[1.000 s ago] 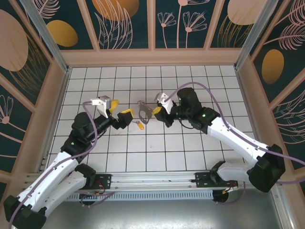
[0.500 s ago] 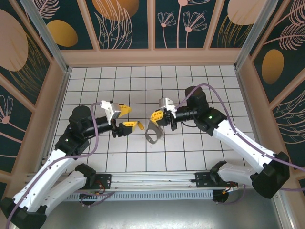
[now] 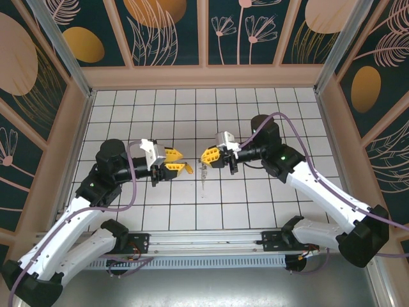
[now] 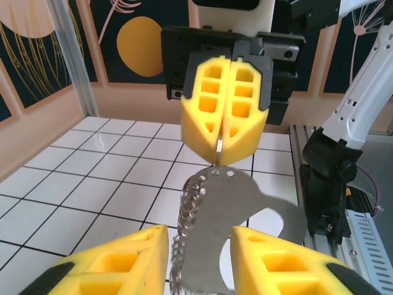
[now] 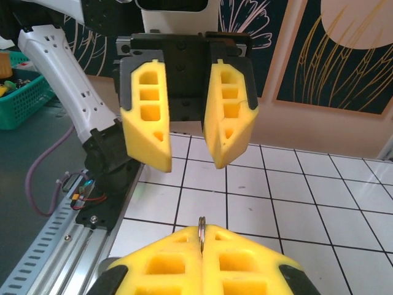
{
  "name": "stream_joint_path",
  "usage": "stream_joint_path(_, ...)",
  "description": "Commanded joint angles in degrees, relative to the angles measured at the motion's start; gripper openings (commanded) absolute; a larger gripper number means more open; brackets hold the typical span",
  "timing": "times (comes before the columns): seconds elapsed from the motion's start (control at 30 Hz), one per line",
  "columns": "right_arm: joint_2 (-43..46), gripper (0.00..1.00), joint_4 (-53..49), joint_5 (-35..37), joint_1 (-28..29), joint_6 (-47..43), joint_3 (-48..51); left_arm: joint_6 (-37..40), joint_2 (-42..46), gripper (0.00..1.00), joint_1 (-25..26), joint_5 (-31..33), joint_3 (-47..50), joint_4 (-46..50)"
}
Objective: Put the keys on the keyring
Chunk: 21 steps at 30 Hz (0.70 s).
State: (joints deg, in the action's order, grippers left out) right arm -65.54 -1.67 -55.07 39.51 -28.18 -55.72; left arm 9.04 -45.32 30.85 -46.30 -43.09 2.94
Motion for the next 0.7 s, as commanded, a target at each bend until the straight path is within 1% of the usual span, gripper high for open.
stream_joint_path(0.0, -1.12, 0.0, 3.56, 2.05, 1.0, 1.11, -0.11, 1.46, -1.27, 0.36, 0.66, -1.42, -0.57, -3.03)
stream_joint_path(0.07, -1.87, 0.0, 3.09, 3.11, 1.4, 1.05, -0.52, 1.67, -1.7, 0.37, 0.91, -1.19, -0.68, -3.18)
stream_joint_path(0.23, -2.28, 0.0, 3.93, 3.05, 1.88, 1.19, -0.19, 1.84, -2.91, 0.37, 1.05, -0.11, -1.02, -3.34)
stream_joint_path(0.4, -2.74, 0.0, 5.13, 2.6, 2.15, 1.88, 0.13, 2.39, -4.32, 0.31, 1.31, 0.35, -1.21, -2.72)
stream_joint_path(0.67, -3.6, 0.0, 7.14, 2.28, 2.99, 3.04, 0.75, 2.2, -5.02, 0.29, 1.62, 0.23, -1.31, -3.36)
